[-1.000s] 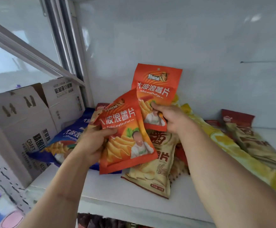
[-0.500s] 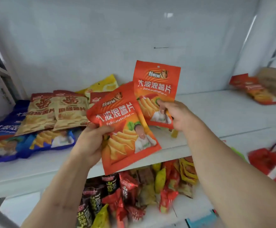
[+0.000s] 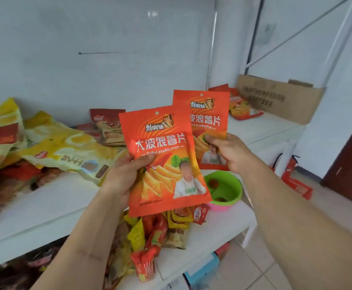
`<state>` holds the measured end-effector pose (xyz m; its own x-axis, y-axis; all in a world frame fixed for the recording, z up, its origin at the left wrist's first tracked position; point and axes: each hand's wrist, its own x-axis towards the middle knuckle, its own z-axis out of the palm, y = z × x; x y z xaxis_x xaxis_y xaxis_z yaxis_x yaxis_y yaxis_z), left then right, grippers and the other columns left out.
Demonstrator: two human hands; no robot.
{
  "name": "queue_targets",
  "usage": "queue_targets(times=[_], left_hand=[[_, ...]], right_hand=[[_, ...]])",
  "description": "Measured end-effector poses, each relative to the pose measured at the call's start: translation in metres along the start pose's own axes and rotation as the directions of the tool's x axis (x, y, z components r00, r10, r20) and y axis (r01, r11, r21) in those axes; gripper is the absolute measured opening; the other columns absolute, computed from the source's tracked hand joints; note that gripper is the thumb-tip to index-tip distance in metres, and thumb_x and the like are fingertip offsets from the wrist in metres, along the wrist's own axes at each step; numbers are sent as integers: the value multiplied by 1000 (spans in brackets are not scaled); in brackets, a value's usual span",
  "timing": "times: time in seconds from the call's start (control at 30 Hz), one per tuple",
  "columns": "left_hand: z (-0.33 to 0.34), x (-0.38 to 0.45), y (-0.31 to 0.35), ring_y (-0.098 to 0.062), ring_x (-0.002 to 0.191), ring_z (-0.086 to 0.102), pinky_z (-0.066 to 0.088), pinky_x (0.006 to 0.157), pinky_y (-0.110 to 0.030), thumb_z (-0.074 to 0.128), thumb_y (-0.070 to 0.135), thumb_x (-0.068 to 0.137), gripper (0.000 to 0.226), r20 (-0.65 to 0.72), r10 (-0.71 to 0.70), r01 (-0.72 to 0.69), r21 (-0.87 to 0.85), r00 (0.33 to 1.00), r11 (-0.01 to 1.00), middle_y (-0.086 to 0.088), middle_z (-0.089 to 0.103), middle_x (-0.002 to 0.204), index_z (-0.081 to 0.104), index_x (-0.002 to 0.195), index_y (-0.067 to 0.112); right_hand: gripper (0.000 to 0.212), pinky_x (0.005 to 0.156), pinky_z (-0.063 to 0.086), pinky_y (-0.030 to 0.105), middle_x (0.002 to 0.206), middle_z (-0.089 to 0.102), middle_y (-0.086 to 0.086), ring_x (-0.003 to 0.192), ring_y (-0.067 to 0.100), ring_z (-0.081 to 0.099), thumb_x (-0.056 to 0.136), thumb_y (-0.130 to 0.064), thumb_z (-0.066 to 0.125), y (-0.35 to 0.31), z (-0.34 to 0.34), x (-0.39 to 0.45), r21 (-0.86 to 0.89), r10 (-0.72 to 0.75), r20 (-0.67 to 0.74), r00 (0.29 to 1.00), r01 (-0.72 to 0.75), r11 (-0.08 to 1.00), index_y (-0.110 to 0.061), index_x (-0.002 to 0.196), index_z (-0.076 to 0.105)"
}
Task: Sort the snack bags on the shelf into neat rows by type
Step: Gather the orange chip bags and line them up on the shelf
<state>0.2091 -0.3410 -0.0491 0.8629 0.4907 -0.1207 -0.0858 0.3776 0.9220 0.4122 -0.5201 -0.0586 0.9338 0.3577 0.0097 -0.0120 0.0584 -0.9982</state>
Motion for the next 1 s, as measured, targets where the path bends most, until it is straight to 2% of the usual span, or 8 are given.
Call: queue_targets(times=[0.07,0.17,0.2,0.33,0.5,0.6,0.77,1.0], left_hand=[[38,19,-13,-27,73,76,61,59,-36,66,6,91,32,9,-17,17,6,1000,1000,-15,78,95,65,122,4],[86,45,-31,-28,77,77,62,66,-39,66,9,91,30,2,-24,24,13,1000,1000,-14,78,98,65,121,6],[101,54,-36,-28,78,76,61,68,-40,66,9,91,30,-5,-24,25,17,1000,1000,-14,78,99,65,121,7],[152,87,-49,-29,79,77,62,67,-41,65,11,93,28,-14,-42,42,18,999,999,-14,78,99,64,120,7],[200,139,-57,-32,83,76,63,66,-43,65,12,94,28,13,-41,41,5,999,999,-16,77,103,63,121,7],[221,173,-61,-32,83,76,63,67,-42,66,11,93,31,36,-37,36,15,999,999,-16,77,103,62,123,5],[257,220,-64,-31,80,76,62,63,-40,67,12,92,31,58,-59,58,6,997,998,-18,77,102,64,121,3],[300,262,-79,-30,76,77,62,61,-39,67,12,93,27,1,-41,41,13,999,999,-17,77,99,66,118,3]], right_hand=[[18,60,50,26,88,61,20,68,22,56,87,-13,76,1,-40,21,-29,2,-14,1000,-3,1000,-6,102,68],[23,74,56,39,93,65,35,77,29,59,85,-14,77,0,-95,57,-50,16,-22,1000,-18,999,-1,101,69],[20,72,55,38,92,64,35,77,28,59,85,-15,78,-2,-110,68,-59,20,-24,1000,-21,998,-2,98,70],[18,74,44,39,85,65,18,76,28,53,82,-20,80,-7,-157,111,-72,31,-33,999,-34,997,-9,94,71],[31,69,53,38,88,65,26,71,25,57,83,-16,80,-12,-198,169,-69,8,-52,999,-12,998,1,106,68],[35,56,46,29,85,67,15,65,20,55,82,-18,81,-15,-214,196,-104,20,-58,998,-26,994,-2,110,68],[28,58,38,32,81,67,10,68,24,51,79,-21,83,-21,-244,240,-121,35,-56,998,-42,992,-10,102,70],[19,58,51,25,86,70,9,67,17,57,84,-6,77,-23,-274,309,-138,49,42,998,-42,989,-9,100,68]])
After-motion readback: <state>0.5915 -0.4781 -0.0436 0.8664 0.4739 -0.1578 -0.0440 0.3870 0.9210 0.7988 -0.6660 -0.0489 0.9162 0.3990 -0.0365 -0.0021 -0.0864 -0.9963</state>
